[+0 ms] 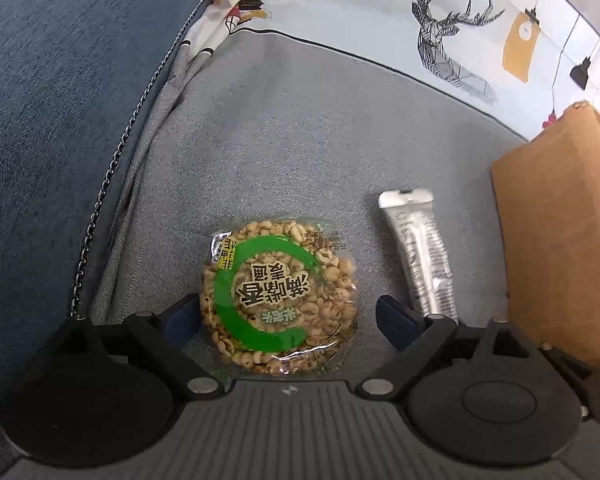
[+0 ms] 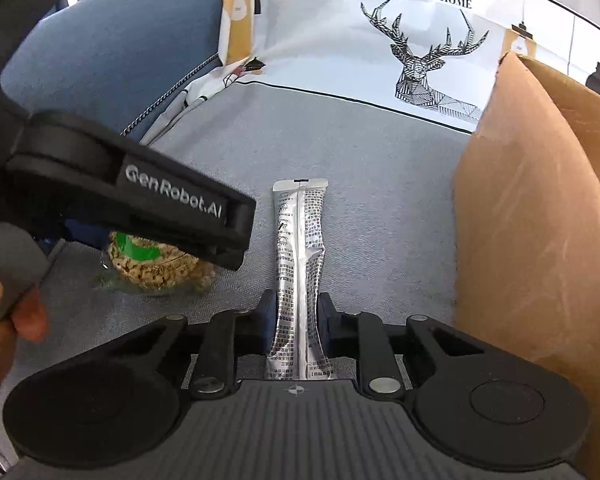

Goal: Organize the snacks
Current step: 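Lift the peanut cake and silver stick pack and carry them toward the box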

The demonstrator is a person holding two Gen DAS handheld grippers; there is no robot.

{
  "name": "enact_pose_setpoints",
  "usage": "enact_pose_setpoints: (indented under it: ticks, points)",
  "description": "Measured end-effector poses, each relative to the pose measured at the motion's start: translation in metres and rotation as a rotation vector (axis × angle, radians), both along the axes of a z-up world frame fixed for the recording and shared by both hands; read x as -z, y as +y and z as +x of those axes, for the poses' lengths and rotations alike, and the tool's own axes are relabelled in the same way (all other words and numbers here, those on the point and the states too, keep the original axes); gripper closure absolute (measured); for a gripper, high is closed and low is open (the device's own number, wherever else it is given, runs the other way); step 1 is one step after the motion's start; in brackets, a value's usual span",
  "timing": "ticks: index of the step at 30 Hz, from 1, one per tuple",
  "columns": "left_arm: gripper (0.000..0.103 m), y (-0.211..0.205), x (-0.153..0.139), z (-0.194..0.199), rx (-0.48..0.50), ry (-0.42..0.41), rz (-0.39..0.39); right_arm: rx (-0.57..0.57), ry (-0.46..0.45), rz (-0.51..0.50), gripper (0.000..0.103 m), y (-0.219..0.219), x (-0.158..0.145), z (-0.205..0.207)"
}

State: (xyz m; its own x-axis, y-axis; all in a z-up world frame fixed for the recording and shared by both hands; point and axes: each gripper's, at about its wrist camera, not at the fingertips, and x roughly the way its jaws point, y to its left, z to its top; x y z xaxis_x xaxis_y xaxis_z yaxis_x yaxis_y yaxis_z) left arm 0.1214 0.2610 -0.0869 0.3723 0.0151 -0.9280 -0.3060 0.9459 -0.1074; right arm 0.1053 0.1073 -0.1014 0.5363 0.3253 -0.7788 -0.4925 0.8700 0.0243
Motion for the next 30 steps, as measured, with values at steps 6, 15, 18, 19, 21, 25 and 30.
enact_pose_setpoints:
  ticks: [6,15,18,19,21,25,30]
  points:
    - [0.021,0.000,-0.004,-0.002,-0.010,-0.017,0.047,0.012,-0.014,0.034,0.081,-0.006,-0.008,-0.004]
    - [0.021,0.000,-0.035,-0.022,-0.076,-0.155,-0.001,0.028,-0.058,0.113,0.081,-0.022,-0.048,-0.020]
    - [0.021,-0.002,-0.052,-0.035,-0.118,-0.217,0.004,0.043,-0.070,0.151,0.081,-0.036,-0.065,-0.026]
    - [0.021,-0.002,-0.060,-0.041,-0.135,-0.246,0.002,0.051,-0.074,0.167,0.081,-0.043,-0.072,-0.026]
    - [0.021,-0.006,-0.072,-0.056,-0.164,-0.304,-0.014,0.073,-0.093,0.191,0.081,-0.058,-0.088,-0.027]
    - [0.021,-0.026,-0.090,-0.081,-0.171,-0.395,-0.026,0.096,-0.155,0.257,0.081,-0.096,-0.126,-0.032]
    - [0.021,-0.066,-0.106,-0.104,-0.086,-0.484,0.006,0.105,-0.295,0.287,0.081,-0.162,-0.162,-0.045]
